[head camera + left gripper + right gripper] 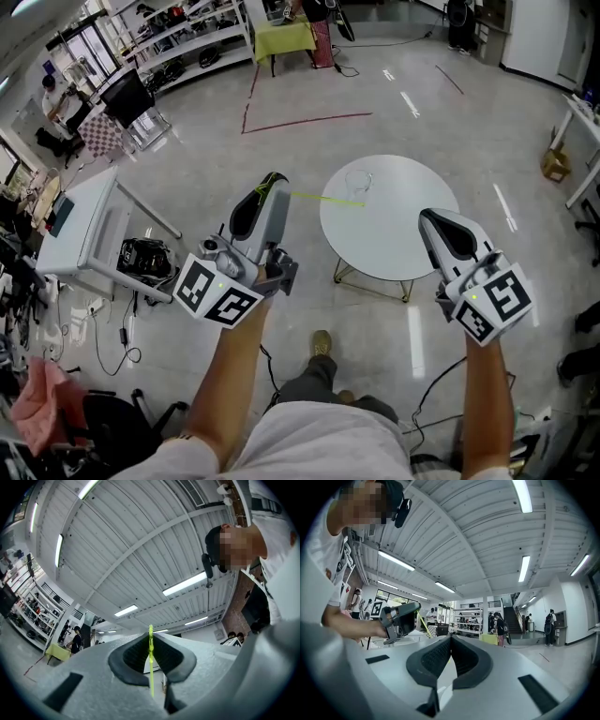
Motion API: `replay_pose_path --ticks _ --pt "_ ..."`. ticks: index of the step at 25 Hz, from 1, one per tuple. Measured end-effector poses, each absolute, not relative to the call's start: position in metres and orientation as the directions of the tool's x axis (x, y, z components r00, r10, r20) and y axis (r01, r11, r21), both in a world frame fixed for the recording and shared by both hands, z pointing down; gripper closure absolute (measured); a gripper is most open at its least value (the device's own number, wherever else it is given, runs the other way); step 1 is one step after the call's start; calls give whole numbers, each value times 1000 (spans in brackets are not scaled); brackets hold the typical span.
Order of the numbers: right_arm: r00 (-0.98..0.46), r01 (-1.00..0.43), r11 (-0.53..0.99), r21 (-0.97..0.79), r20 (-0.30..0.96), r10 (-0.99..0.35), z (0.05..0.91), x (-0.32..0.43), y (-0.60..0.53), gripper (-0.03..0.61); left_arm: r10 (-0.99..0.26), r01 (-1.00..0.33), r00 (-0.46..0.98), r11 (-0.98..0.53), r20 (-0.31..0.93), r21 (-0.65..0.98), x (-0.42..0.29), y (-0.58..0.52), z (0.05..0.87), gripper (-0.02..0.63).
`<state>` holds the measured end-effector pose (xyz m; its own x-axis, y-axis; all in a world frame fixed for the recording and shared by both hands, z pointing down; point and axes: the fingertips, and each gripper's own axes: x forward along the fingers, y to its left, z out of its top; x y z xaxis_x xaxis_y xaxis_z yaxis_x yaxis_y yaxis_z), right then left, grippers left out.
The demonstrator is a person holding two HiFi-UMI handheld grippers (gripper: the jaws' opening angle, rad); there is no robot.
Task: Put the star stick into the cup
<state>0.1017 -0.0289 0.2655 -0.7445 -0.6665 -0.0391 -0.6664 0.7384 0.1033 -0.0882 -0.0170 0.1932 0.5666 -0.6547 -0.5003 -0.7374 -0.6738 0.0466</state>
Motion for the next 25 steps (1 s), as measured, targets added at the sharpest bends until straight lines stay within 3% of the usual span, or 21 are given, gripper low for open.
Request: replay_pose_path --ticks 25 --pt "-663 -744 659 108 -5 -748 267 47 -186 567 -581 -637 666 -769 -468 47 -126 -184 210 584"
